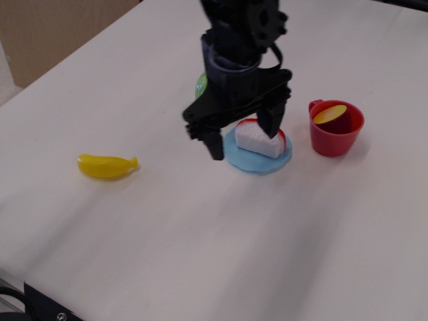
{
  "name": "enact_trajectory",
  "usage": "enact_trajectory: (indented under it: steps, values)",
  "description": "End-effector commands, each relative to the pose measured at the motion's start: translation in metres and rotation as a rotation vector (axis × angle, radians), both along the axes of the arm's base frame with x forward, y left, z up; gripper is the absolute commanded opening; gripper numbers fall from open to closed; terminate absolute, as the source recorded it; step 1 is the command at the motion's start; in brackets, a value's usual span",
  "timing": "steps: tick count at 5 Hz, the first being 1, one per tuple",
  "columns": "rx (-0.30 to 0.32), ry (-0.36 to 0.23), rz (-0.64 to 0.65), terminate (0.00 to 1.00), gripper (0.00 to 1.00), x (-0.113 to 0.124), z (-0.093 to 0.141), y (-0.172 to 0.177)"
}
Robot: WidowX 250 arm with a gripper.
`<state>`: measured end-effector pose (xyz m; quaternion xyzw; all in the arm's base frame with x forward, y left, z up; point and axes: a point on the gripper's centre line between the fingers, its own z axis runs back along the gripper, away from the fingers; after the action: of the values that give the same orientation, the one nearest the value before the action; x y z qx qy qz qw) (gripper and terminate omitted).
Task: Take sushi off plate
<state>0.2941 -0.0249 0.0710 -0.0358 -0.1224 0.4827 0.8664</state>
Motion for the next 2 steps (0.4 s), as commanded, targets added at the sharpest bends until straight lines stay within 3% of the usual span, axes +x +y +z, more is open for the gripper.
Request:
enact_trajectory:
  steps: [1, 2]
  values:
    - [-0.060, -0.139, 0.148, 0.00, 1.00, 0.0566, 0.0136, 0.0155]
    - [-0.085, -0.149, 0.210, 0.00, 1.00, 0.0630, 0.0057, 0.0206]
